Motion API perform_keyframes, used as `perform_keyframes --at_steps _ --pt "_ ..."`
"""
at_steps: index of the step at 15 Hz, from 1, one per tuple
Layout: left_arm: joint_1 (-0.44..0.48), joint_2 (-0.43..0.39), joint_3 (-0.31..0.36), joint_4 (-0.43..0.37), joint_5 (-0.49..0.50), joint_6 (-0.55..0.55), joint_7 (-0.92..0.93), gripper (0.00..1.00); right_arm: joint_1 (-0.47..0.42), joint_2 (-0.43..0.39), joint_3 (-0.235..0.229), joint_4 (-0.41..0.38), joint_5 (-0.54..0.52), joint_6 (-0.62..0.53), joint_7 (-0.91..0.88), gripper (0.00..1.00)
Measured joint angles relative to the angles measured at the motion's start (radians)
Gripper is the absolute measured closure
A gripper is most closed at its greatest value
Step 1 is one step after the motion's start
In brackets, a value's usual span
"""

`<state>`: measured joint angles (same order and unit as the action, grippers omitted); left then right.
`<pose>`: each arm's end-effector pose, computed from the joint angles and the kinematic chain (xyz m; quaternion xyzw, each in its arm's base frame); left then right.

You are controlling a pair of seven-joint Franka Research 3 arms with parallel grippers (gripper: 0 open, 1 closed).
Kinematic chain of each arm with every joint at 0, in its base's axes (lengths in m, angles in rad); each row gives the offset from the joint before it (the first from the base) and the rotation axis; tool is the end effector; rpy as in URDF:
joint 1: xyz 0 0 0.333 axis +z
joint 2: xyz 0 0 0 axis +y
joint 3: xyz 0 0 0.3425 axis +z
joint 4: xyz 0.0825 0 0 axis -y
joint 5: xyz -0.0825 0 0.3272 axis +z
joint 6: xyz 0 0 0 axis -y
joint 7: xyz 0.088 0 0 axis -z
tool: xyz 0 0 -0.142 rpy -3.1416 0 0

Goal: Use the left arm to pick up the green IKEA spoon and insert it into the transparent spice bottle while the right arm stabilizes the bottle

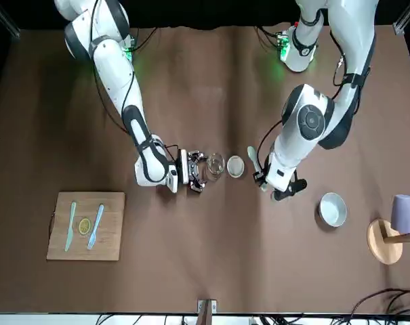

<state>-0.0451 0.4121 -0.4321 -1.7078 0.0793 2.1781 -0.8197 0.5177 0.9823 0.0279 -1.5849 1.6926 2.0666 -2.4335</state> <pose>0.5750 -0.2562 0.3967 0.9832 0.1690 0.0087 0.0690 0.5282 0.4134 0.1105 -0.5599 -0.5890 -0.3546 0.4624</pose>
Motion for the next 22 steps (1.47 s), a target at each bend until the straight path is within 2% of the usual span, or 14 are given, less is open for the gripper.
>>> perform_keyframes --at_steps 1,3,7,11,15,17,22 --pt "0.007 0.001 0.000 0.046 -0.049 -0.088 0.010 0.76 0.004 0.004 0.000 0.005 0.014 0.000 0.000 0.00" --pt "0.013 0.002 0.001 0.078 -0.089 -0.127 0.037 0.76 0.006 0.006 0.000 0.009 0.034 0.000 0.000 0.00" --pt "0.028 0.003 0.001 0.096 -0.097 -0.150 0.079 0.76 0.004 0.009 -0.004 0.018 0.045 0.000 0.000 0.00" --pt "0.035 0.029 0.001 0.125 -0.142 -0.152 0.268 0.76 0.004 0.012 -0.005 0.020 0.072 0.000 0.000 0.00" --pt "0.044 0.052 0.000 0.135 -0.160 -0.156 0.678 0.76 0.010 0.013 -0.003 0.020 0.072 -0.002 0.000 0.00" --pt "0.047 0.061 0.000 0.137 -0.192 -0.159 0.822 0.76 0.016 0.013 -0.002 0.020 0.072 -0.002 0.000 0.00" --pt "0.082 0.089 0.000 0.138 -0.420 -0.174 1.213 0.76 0.020 0.014 -0.001 0.021 0.074 -0.002 0.000 0.00"
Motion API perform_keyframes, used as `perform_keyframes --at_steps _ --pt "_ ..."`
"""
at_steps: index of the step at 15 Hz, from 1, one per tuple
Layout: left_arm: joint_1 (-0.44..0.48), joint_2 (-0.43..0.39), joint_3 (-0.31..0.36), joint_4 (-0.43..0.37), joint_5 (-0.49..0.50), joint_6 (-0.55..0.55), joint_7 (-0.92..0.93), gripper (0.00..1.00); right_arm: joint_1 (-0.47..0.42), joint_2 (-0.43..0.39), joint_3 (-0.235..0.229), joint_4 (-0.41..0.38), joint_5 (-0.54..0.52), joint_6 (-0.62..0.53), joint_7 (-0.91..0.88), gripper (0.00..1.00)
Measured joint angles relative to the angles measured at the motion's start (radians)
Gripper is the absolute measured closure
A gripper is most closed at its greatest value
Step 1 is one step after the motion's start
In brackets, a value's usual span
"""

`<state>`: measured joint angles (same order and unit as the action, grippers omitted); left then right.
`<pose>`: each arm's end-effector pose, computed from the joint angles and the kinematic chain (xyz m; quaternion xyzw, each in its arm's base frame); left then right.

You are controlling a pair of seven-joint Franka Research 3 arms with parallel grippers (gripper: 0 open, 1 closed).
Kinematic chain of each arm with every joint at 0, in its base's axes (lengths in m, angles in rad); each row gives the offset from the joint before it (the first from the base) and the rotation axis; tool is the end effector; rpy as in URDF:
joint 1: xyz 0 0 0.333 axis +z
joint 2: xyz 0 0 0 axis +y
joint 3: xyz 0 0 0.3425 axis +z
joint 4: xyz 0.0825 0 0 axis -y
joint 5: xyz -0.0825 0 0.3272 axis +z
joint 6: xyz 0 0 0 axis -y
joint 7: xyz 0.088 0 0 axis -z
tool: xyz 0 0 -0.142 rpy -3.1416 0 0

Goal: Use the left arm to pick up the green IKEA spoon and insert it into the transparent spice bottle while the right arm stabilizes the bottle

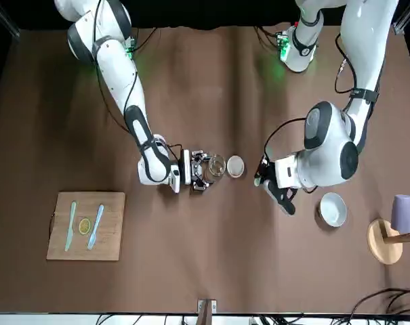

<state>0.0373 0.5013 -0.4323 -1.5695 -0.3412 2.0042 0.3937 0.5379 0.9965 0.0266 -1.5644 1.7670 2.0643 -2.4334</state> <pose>0.5981 -0.2359 0.3968 0.9253 -0.2825 -0.0148 0.2524 0.5282 0.4274 0.1114 -0.5662 -0.5662 -0.3706 0.4705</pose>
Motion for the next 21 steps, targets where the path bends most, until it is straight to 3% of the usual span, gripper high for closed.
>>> perform_keyframes --at_steps 2,3,9,15,21 --pt "0.005 0.001 -0.005 0.003 -0.119 -0.014 0.136 0.76 0.002 0.001 0.001 0.000 0.009 0.000 0.000 0.00" --pt "0.006 0.001 -0.009 0.007 -0.279 -0.023 0.286 0.76 0.011 0.003 0.001 0.000 0.027 -0.001 0.000 0.00" --pt "0.021 0.065 -0.009 0.002 -0.695 -0.154 0.792 0.76 0.020 0.006 0.001 0.000 0.043 0.000 0.000 0.00" --pt "0.058 0.244 -0.008 0.001 -0.832 -0.254 1.236 0.76 0.024 0.008 0.002 -0.001 0.063 -0.001 0.000 0.00" --pt "0.037 0.272 -0.021 0.012 -0.939 -0.262 1.568 0.76 0.024 0.008 0.001 -0.001 0.065 -0.001 0.000 0.00"
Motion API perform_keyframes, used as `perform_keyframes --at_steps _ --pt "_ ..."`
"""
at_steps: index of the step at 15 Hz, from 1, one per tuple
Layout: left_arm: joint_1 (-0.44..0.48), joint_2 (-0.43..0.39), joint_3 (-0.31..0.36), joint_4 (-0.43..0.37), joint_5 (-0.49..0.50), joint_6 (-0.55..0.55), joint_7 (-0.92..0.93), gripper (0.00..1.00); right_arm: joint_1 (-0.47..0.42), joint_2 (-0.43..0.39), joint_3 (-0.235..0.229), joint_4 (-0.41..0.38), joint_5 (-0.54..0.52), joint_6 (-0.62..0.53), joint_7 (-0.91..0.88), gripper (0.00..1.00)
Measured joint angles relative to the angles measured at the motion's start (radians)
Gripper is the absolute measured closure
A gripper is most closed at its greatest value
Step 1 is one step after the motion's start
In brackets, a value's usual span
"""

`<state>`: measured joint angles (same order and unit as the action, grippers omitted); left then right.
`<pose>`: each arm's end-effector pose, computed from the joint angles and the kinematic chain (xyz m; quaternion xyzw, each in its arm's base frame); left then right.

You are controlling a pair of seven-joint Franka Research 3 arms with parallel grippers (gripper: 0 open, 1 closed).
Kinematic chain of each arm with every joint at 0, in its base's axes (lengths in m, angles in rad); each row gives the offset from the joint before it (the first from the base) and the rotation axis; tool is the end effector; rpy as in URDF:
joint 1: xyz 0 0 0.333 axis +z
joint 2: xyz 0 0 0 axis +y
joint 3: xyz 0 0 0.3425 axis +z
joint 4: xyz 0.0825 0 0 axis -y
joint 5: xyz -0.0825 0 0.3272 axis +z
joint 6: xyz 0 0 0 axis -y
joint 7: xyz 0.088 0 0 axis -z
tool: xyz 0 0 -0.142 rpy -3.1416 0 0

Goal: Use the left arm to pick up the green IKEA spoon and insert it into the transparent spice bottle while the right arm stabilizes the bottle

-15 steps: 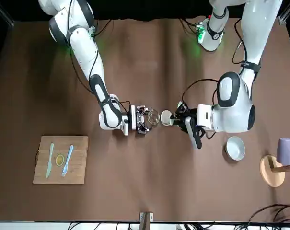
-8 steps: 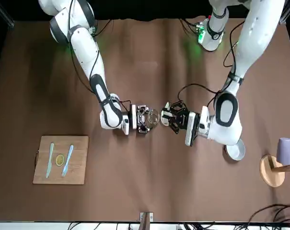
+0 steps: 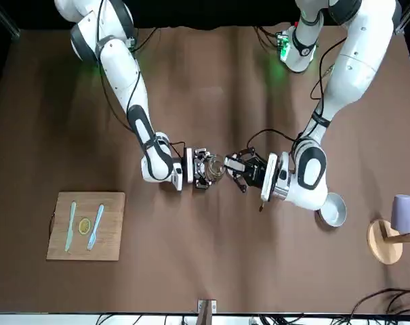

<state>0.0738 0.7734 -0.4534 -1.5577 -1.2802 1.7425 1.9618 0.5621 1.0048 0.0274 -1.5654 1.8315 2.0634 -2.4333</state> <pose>0.5961 -0.2922 0.3256 0.4971 -0.5133 0.3269 0.6185 0.5198 0.4407 0.1084 -0.5735 -0.5465 -0.3765 0.4803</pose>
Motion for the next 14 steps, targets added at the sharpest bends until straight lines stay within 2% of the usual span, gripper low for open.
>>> perform_keyframes --at_steps 7,14 --pt "-0.021 0.028 -0.001 -0.018 -0.019 -0.004 0.256 0.76 0.000 0.000 0.000 0.000 0.001 0.000 0.000 0.00" --pt "-0.036 0.061 -0.003 -0.043 -0.018 -0.018 0.335 0.76 0.000 0.001 0.000 0.000 0.004 -0.003 0.000 0.00"
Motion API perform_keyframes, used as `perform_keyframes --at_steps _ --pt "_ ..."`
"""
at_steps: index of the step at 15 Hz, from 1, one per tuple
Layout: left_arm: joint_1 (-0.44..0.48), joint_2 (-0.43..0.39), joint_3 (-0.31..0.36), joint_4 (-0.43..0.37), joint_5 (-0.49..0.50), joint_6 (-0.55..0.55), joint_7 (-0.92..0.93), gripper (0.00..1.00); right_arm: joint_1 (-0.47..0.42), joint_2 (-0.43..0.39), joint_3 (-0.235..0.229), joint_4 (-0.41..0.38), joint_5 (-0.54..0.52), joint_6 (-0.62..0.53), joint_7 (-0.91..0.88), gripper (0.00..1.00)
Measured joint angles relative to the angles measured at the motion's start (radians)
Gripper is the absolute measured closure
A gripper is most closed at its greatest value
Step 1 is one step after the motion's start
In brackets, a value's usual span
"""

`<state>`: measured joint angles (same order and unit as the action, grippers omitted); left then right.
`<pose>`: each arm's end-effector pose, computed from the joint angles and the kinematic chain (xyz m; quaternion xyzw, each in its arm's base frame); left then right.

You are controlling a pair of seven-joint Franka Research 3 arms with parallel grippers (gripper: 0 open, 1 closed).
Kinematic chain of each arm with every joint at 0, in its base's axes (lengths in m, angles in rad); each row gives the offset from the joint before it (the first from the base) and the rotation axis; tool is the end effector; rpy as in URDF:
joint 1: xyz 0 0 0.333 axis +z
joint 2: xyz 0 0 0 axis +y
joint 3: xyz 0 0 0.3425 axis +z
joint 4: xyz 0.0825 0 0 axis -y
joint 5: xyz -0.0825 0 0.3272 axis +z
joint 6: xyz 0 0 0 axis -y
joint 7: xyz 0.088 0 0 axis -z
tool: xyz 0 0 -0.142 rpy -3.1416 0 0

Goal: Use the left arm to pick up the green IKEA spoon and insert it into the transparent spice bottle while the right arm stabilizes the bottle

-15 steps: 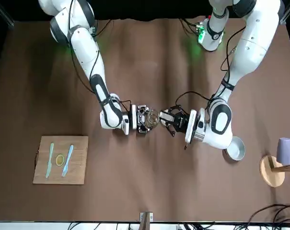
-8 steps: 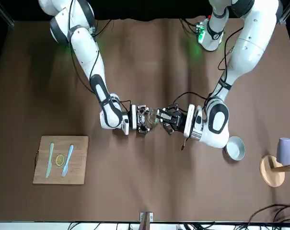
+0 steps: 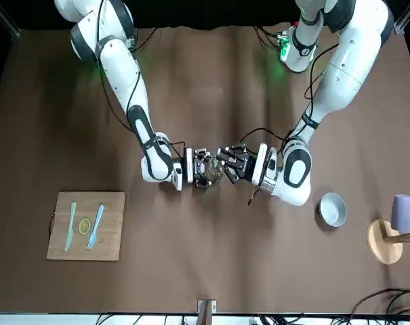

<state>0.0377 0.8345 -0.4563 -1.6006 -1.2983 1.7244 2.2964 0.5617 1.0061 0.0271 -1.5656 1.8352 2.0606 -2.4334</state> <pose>0.5694 -0.3174 0.2810 0.4070 -0.5639 0.3923 0.6020 0.5198 0.4405 0.1079 -0.5739 -0.5446 -0.3770 0.4815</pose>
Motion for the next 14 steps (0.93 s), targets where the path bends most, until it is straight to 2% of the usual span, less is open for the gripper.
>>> perform_keyframes --at_steps 5,14 --pt "0.003 0.032 0.002 -0.009 0.056 0.000 0.019 0.76 -0.001 0.002 0.000 0.000 0.004 -0.004 0.000 0.00" --pt "0.005 0.075 0.006 -0.014 0.083 0.002 0.040 0.76 -0.005 0.007 0.000 0.001 0.009 -0.019 -0.003 0.00"
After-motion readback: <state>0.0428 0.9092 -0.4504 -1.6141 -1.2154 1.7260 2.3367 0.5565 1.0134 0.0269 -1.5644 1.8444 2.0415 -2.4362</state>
